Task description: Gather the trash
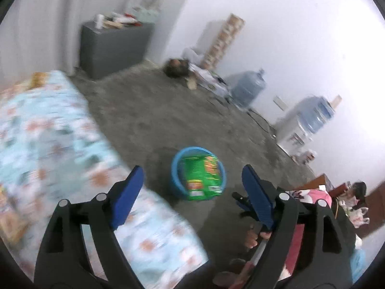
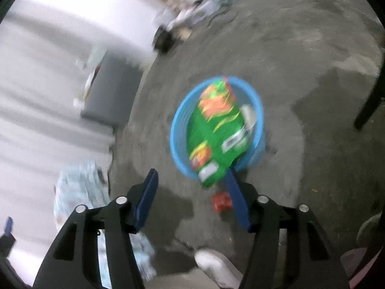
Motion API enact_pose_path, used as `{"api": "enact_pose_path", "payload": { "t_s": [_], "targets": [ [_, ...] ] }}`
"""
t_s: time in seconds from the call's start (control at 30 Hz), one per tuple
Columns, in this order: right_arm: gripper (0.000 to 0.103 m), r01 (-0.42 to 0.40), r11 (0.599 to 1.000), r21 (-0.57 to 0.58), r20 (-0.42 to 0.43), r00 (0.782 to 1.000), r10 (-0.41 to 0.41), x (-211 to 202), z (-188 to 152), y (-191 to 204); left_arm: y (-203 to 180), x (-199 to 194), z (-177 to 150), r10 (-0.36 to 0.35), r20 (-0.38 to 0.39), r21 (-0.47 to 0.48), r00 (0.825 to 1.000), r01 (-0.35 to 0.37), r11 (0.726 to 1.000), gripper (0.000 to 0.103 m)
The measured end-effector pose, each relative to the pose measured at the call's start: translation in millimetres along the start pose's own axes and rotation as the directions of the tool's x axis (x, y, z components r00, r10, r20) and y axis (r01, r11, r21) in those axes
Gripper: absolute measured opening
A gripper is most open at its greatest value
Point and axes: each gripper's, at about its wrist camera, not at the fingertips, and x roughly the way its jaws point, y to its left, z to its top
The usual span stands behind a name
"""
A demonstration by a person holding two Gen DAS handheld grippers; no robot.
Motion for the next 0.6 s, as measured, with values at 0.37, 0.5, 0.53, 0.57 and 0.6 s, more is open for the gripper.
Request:
{"api": "enact_pose_path", "payload": {
  "t_s": [0.37,0.5,0.53,0.57,0.6],
  "targets": [
    [0.058,0.257,0.81,-0.528,-0.334,0.814,-0.476,198,-120,-5,94,-117,-76,0.155,0.095,-0.134,0.983,-0.142,0.981,0.081],
    [0.058,0.267,0.595,-0.759,-0.21,0.764,-0.61,280,-146,10,116,-149,-86,0.242,0.131,-0.182,0.961,-0.217,0.959,0.081],
    [0.06,0.269,0.563,-0.782,-0.19,0.757,-0.625,291,-147,12,120,-156,-87,0.265,0.137,-0.187,0.954,-0.238,0.953,0.081],
    [0.063,0.27,0.527,-0.805,-0.166,0.751,-0.639,307,-150,14,124,-164,-87,0.299,0.142,-0.197,0.944,-0.269,0.943,0.081],
    [0.065,0.273,0.488,-0.829,-0.136,0.748,-0.65,324,-151,17,127,-168,-87,0.317,0.144,-0.206,0.937,-0.285,0.936,0.081]
  ]
}}
